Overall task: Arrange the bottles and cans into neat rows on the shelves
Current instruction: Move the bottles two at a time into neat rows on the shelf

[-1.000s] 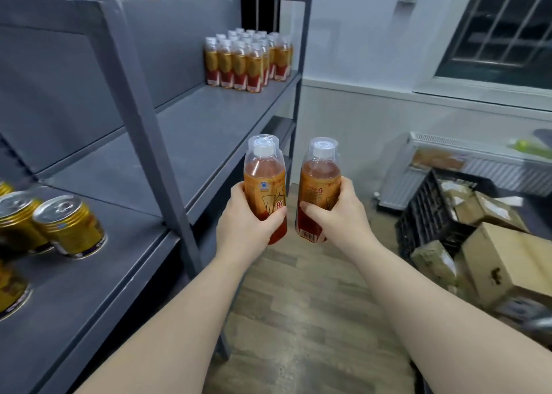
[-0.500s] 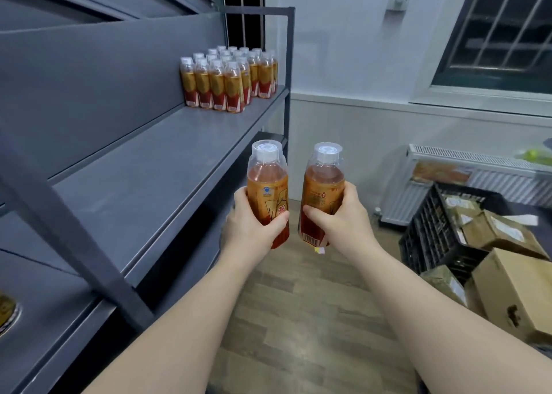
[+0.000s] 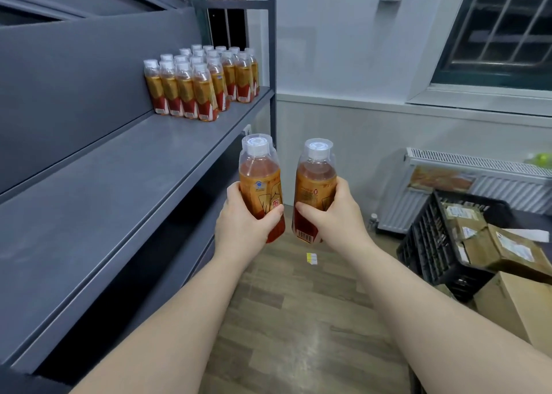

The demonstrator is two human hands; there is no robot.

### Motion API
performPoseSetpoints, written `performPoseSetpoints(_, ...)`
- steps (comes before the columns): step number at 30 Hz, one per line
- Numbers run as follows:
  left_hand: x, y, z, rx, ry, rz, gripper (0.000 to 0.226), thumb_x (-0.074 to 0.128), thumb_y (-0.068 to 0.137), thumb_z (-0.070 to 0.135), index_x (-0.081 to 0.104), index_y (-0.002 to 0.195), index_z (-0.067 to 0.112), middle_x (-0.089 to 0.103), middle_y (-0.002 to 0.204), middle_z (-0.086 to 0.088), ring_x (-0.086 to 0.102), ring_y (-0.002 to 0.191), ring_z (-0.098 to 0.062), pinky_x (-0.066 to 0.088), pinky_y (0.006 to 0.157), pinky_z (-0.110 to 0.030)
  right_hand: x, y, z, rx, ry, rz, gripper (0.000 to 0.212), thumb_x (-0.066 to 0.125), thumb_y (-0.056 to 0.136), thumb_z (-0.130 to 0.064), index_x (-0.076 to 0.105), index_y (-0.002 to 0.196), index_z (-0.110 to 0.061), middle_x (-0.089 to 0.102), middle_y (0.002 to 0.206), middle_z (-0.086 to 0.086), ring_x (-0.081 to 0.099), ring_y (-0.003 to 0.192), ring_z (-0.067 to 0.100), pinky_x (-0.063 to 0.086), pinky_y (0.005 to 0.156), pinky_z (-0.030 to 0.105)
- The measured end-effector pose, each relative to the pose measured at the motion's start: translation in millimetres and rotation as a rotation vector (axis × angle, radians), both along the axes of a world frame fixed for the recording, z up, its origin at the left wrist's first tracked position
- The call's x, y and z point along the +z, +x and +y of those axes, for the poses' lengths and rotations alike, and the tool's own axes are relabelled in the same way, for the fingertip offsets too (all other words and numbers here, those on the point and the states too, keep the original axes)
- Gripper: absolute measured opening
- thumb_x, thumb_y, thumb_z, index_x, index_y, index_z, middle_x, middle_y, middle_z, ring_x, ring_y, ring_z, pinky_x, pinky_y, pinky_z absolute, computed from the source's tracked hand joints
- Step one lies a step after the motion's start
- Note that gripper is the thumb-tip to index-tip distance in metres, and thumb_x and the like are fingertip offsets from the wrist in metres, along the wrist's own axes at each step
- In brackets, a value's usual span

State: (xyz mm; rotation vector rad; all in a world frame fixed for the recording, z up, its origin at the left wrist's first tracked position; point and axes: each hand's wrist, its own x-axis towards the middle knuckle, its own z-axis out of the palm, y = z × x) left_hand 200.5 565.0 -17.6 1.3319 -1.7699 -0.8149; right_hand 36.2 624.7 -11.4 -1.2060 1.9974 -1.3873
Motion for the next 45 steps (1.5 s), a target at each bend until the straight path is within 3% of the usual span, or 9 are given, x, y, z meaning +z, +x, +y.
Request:
performPoseSetpoints(8, -8.4, -66.7, -96.8, -0.074, -0.009, 0.01, 0.076, 0.077, 0.074, 0.056, 0.037, 0.134, 0.03, 0.059, 0.124, 0.007, 0.058, 0.113, -0.018, 0.054, 0.094, -0.047, -3.0, -61.9, -81.9, -0.07, 0.022, 0.013, 0.067, 0.08, 0.078, -0.039, 0.042, 0.132, -0.03, 0.06, 0.121, -0.01, 0.058, 0.111, 0.014, 0.051, 0.092, 0.037)
performPoseSetpoints(23, -3.4, -153.5, -255.9, -0.08, -0.005, 0.01, 0.077, 0.078, 0.077, 0.05, 0.037, 0.137, 0.025, 0.058, 0.127, 0.002, 0.057, 0.116, -0.021, 0.053, 0.095, -0.047, 0.4, -145.7, -234.3, -0.11, 0.011, 0.018, 0.064, 0.081, 0.076, -0.039, 0.041, 0.125, -0.032, 0.061, 0.12, -0.007, 0.06, 0.11, 0.016, 0.054, 0.094, 0.045)
performPoseSetpoints(30, -0.5, -192.6, -309.6, -0.013, -0.012, 0.031, 0.078, 0.079, 0.076, 0.051, 0.038, 0.138, 0.028, 0.058, 0.127, 0.005, 0.056, 0.117, -0.018, 0.053, 0.096, -0.046, 1.4, -190.8, -303.8, -0.017, -0.016, 0.006, 0.069, 0.081, 0.079, -0.037, 0.04, 0.133, -0.027, 0.059, 0.123, -0.005, 0.058, 0.11, 0.016, 0.054, 0.094, 0.042)
performPoseSetpoints(38, 16.7, -220.6, -361.1, 0.174, -0.017, 0.059, 0.073, 0.08, 0.076, 0.048, 0.039, 0.133, 0.028, 0.059, 0.125, 0.005, 0.058, 0.113, -0.017, 0.052, 0.094, -0.04, 17.3, -232.3, -384.2, 0.178, -0.056, -0.027, 0.067, 0.08, 0.081, -0.032, 0.04, 0.134, -0.025, 0.057, 0.122, -0.005, 0.057, 0.109, 0.015, 0.048, 0.085, 0.029)
performPoseSetpoints(41, 18.3, -220.0, -376.6, 0.254, -0.031, 0.057, 0.072, 0.08, 0.078, 0.044, 0.039, 0.134, 0.025, 0.057, 0.125, 0.004, 0.056, 0.112, -0.016, 0.049, 0.091, -0.035, 20.0, -237.3, -411.5, 0.256, -0.061, -0.039, 0.068, 0.079, 0.082, -0.033, 0.038, 0.136, -0.025, 0.056, 0.123, -0.005, 0.056, 0.11, 0.014, 0.049, 0.086, 0.029)
performPoseSetpoints(45, 16.3, -208.1, -399.0, 0.36, -0.027, 0.043, 0.077, 0.08, 0.078, 0.044, 0.036, 0.139, 0.025, 0.056, 0.132, 0.001, 0.055, 0.12, -0.02, 0.049, 0.097, -0.038, 19.3, -234.6, -445.6, 0.352, -0.04, -0.041, 0.069, 0.079, 0.083, -0.035, 0.036, 0.136, -0.027, 0.055, 0.124, -0.005, 0.056, 0.111, 0.015, 0.051, 0.087, 0.031)
